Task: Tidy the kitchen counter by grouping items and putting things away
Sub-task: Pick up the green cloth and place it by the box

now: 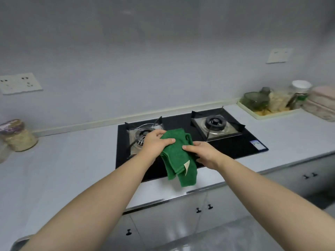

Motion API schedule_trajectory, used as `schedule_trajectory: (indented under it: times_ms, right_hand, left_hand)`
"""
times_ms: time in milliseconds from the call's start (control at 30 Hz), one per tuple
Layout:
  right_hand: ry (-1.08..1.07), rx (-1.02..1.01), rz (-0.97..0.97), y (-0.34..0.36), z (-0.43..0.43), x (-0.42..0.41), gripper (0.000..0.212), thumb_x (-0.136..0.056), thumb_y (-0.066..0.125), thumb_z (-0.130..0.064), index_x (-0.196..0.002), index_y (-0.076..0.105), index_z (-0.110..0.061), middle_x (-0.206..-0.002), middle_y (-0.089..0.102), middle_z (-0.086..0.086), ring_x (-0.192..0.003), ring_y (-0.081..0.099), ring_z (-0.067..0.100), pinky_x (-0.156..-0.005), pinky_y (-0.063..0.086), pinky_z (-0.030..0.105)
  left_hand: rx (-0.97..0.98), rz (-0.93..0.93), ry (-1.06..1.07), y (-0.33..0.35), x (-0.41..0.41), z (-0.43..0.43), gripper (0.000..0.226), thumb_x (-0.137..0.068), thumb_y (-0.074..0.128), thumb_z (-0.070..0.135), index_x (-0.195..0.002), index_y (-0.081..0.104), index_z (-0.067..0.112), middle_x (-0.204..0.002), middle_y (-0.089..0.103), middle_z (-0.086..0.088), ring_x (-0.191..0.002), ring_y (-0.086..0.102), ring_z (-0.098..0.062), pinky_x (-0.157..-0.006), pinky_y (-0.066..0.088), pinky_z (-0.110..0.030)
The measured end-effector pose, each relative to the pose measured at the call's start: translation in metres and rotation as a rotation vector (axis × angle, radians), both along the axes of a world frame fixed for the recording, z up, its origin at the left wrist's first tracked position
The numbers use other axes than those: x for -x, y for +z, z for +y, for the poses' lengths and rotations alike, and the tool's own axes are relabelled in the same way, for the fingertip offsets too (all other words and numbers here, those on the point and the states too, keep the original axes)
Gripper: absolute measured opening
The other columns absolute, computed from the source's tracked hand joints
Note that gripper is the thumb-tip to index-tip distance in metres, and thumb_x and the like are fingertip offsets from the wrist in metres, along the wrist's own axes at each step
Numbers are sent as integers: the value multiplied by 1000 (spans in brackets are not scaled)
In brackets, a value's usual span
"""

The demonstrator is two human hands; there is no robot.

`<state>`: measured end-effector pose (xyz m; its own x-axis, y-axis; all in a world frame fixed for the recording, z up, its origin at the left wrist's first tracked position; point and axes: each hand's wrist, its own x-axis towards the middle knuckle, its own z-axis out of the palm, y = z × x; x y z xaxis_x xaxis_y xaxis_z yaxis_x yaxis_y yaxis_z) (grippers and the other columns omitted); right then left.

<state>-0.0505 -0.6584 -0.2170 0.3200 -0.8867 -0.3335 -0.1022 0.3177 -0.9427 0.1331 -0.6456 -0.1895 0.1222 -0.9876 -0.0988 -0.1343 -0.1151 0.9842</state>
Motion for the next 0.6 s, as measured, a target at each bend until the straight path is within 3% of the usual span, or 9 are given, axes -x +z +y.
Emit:
schedule_trajectory:
  times_ms: [100,200,333,433,600]
  right_hand:
    - [-45,-5,-42,-1,3,63,38,-83,71,-20,-119,61,-12,-112,70,7,-107,64,26,-101,44,46]
    - [-99,9,-84,-3,8,115,42,-83,69,-6,-123,56,-8,-109,70,9,-99,67,22,-90,51,37]
    - [-259,-7,-159,-18,7,175,52,-78,72,-1,-125,50,-1,-115,66,18,-105,64,31,-97,48,43]
    - [-365,-69,-219,-26,-3,209,48,-81,67,2,-125,48,3,-114,65,20,-95,66,29,-85,53,38]
    - [-391,-118,-266,-23,-38,268,35,-85,64,-4,-118,57,4,-108,68,19,-91,68,27,-80,56,35]
  left_hand:
    - [-1,41,-77,4,60,-8,22,-75,76,3,-89,63,14,-90,68,-3,-74,66,-13,-65,54,-23]
    - [-17,49,-128,6,113,-19,20,-76,76,4,-88,64,14,-85,69,-2,-71,66,-13,-61,52,-21]
    - [-63,104,-197,-1,180,-44,18,-75,76,3,-86,66,12,-88,70,-8,-72,68,-17,-61,54,-24]
    - [-96,144,-233,-8,219,-64,20,-75,76,2,-91,66,7,-88,69,-10,-72,67,-18,-62,56,-26]
    - [-141,211,-284,-19,283,-122,26,-76,75,2,-100,65,2,-94,70,-14,-76,68,-23,-72,57,-32]
